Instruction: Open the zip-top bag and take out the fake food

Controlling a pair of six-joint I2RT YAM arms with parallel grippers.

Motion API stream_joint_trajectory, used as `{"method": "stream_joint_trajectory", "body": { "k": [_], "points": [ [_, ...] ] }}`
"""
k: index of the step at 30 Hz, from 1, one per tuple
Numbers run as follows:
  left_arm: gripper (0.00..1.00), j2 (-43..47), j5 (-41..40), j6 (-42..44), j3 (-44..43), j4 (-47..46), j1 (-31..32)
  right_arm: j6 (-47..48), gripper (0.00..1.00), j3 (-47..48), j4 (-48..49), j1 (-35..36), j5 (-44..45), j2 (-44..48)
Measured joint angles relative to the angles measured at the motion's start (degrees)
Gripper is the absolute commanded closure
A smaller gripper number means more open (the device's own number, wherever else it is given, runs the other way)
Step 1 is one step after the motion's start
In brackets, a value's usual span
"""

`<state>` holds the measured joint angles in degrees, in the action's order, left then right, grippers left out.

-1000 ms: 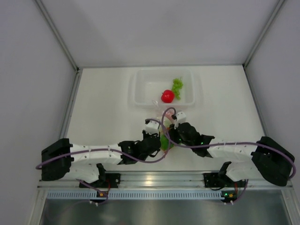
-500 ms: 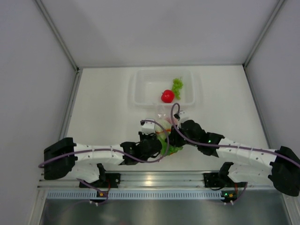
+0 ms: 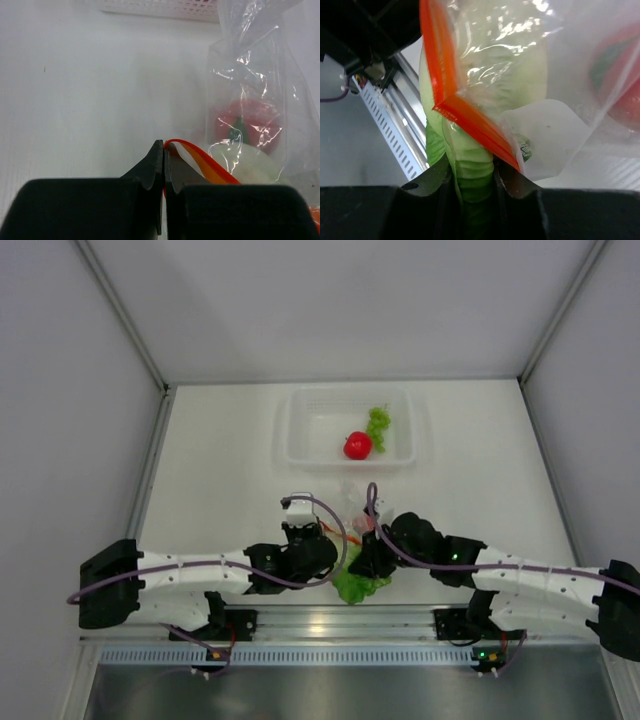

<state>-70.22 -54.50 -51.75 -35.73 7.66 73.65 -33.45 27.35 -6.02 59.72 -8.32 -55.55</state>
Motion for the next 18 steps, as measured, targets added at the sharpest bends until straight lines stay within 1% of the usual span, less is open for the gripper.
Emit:
{"method": "stream_joint_trajectory", "body": {
  "k": [3,6,10,15,18],
  "points": [
    [1.00,1.14,-0.39,0.02,0.00,1.16,0.00,2.14,1.00,0.00,-0.07,3.61,0.07,-0.07],
    [1.00,2.10,-0.42,0.57,0.17,3.17,-0.33,4.33,1.00,0.07,-0.13,5.75,0.00,-0.66],
    [1.00,4.00,0.46,1.57,0.59,3.56,-4.11,8.04,1.00,0.07,0.15,8.09,-2.34,-0.59],
    [1.00,6.80,1.57,3.17,0.72,3.56,-6.01,11.47,1.00,-0.79,1.36,8.76,-2.12,3.85],
    [1.00,8.20,3.17,3.65,1.20,3.52,-6.01,12.57,1.00,-3.02,4.68,8.81,-0.59,7.43]
  ]
}}
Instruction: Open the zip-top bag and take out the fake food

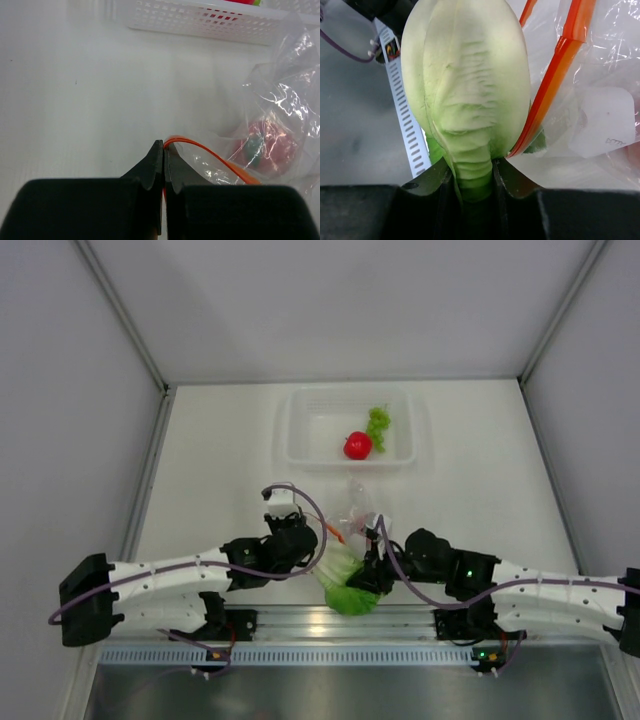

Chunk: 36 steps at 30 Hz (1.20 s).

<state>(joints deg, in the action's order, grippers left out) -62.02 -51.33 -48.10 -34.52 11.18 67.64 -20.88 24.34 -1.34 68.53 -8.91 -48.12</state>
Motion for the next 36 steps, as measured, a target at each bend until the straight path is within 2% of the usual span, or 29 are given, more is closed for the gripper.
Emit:
{"method": "stream_joint_trajectory", "body": {
  "k": [8,16,24,28,31,34,36],
  "points": [
    [1.00,4.50,0.72,-0.26,3.98,0.66,-0.07,-1.60,1.00,-6.14,10.29,0.00,3.80,10.03],
    [1.00,5.16,0.74,-0.31,4.04,1.62,-0.07,-10.71,1.00,-6.03,13.35,-0.85,16.87,19.96],
    [1.00,4.92,2.75,-0.22,3.96,2.14,-0.11,-12.63,1.00,-5.11,17.92,-0.94,31.80,23.74],
    [1.00,4.87,4.15,-0.17,3.87,2.19,-0.11,-10.82,1.00,-2.69,17.88,-1.11,39.91,22.23],
    [1.00,5.14,4.85,0.00,3.87,2.25,-0.11,-8.59,1.00,4.87,13.31,-2.51,45.33,16.22],
    [1.00,6.38,5.46,0.17,3.87,2.27,-0.11,-7.54,1.00,15.45,6.54,-8.28,45.44,7.80],
    [1.00,7.21,5.53,0.31,3.87,2.27,-0.11,-7.39,1.00,21.51,3.69,-15.39,42.18,2.05]
  ]
}}
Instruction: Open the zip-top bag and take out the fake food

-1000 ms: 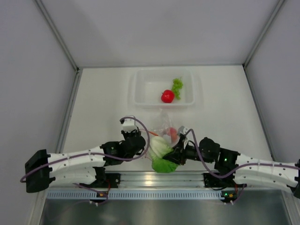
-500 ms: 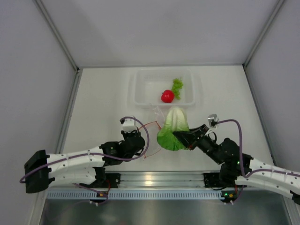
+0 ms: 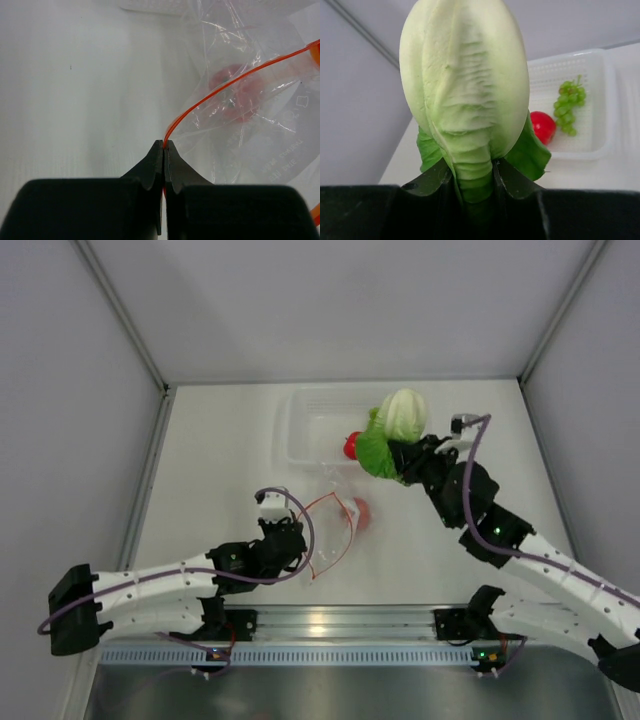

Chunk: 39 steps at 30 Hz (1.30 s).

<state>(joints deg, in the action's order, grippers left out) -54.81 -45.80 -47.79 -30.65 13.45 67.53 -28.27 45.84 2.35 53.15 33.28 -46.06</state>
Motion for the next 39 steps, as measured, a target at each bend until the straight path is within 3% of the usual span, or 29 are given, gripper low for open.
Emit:
{"method": "stream_joint_trajectory", "body": {
  "k": [4,7,12,19,21,23,25,26,33,37,39],
  "points": [
    [1.00,0.61,0.20,0.48,0.00,0.20,-0.02,0.15,1.00,6.73,-4.61,-11.74,-7.65,-10.80],
    [1.00,0.76,0.72,1.18,0.00,0.39,-0.02,0.74,1.00,12.44,-7.76,-16.44,-12.59,-21.22],
    [1.00,2.84,1.73,2.08,-0.02,0.59,-0.02,1.81,0.99,21.99,-9.81,-19.30,-18.51,-36.54],
    [1.00,3.93,2.99,3.02,-0.48,1.49,-0.02,1.55,0.83,36.44,-9.70,-19.96,-23.45,-55.34],
    [1.00,3.93,3.19,3.19,-0.70,1.81,-0.02,1.05,0.61,40.92,-10.01,-19.89,-24.94,-60.94],
    [1.00,3.96,3.34,3.41,-0.98,2.10,-0.04,0.79,0.20,45.13,-10.49,-19.47,-25.81,-65.85],
    [1.00,3.98,3.48,3.69,-1.25,2.21,-0.04,1.01,0.01,48.94,-11.19,-19.10,-26.08,-69.59],
    [1.00,3.98,3.54,3.85,-1.40,2.47,-0.07,1.33,0.01,50.77,-12.04,-18.84,-26.29,-71.06],
    [1.00,5.99,3.98,4.70,-3.04,5.05,-0.07,3.48,0.01,53.02,-14.64,-17.79,-25.62,-69.51],
    [1.00,8.52,3.93,5.03,-4.00,5.60,-0.07,3.65,0.01,44.98,-14.34,-17.81,-25.07,-58.16],
    [1.00,9.40,3.67,5.11,-4.76,6.10,-0.07,2.58,0.01,37.86,-11.32,-18.45,-29.03,-49.33]
  ]
}}
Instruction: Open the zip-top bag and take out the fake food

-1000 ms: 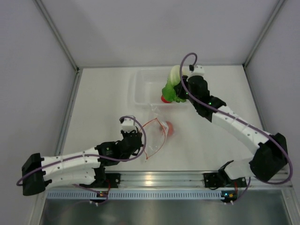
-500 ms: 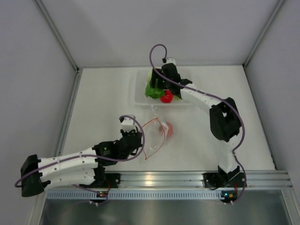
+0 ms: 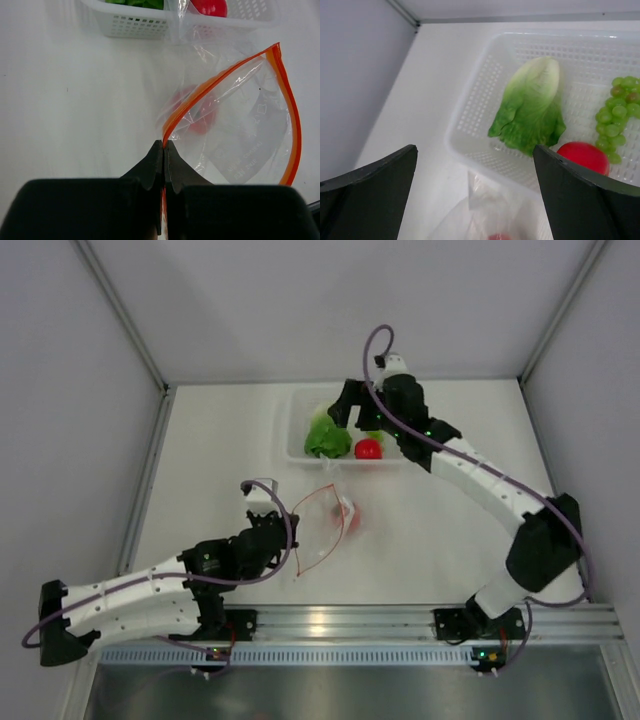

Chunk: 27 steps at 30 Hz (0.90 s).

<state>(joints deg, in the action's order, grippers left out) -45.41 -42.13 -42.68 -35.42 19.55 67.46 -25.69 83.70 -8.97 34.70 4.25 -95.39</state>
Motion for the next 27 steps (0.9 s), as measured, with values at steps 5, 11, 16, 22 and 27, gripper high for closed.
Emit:
{"method": "stream_joint_trajectory", "body": {
  "k": [5,11,16,22,27],
  "points": [
    [1.00,0.26,-4.09,-0.24,-3.41,3.67,-0.11,-7.34,0.06,-19.04,10.25,-2.43,-11.37,21.24],
    [1.00,-2.27,-6.34,1.53,-11.39,8.92,-1.40,-14.45,0.10,-31.10,12.00,-2.01,-20.04,33.53],
    [1.00,-7.08,-7.28,5.03,-20.26,14.01,-2.19,-15.32,0.12,-34.86,5.03,-1.36,-20.28,42.91],
    [1.00,-14.40,-4.90,7.65,-25.75,15.69,-4.76,-13.75,0.19,-36.96,-5.84,-1.07,-16.79,56.06],
    [1.00,-23.71,0.04,7.65,-27.10,14.99,-4.90,-13.33,0.20,-41.05,-9.94,-1.07,-16.52,64.04]
  ]
}}
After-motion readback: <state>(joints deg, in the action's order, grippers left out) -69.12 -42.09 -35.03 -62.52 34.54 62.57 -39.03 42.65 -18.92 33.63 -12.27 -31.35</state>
